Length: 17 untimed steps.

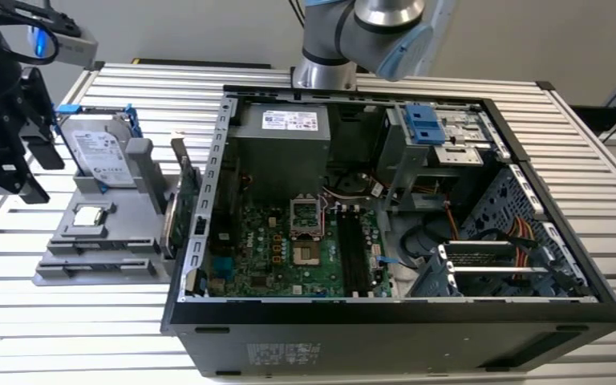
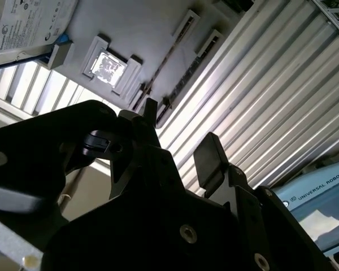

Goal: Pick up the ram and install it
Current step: 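Pick up the ram and move it above insertion slot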

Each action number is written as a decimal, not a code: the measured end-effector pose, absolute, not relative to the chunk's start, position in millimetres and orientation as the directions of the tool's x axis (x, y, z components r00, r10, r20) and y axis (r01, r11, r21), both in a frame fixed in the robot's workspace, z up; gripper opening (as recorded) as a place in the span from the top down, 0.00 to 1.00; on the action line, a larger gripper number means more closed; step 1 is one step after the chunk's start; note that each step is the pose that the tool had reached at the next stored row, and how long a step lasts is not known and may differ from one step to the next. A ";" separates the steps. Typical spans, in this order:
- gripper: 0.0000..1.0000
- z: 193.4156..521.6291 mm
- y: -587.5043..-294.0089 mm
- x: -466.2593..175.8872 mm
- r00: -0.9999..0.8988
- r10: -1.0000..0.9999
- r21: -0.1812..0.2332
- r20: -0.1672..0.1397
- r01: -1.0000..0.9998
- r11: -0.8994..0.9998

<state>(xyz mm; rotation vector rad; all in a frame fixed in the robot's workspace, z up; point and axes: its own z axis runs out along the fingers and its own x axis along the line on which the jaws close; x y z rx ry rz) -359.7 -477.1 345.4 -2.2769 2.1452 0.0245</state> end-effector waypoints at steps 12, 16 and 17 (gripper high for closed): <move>0.00 335.6 -475.5 -359.7 0.053 -0.998 0.001 -0.020 -0.999 -0.053; 0.00 332.0 -475.4 -359.7 0.053 -0.998 0.001 -0.020 -0.999 -0.053; 0.00 331.1 -475.3 -359.7 0.053 -0.998 0.001 -0.020 -0.999 -0.053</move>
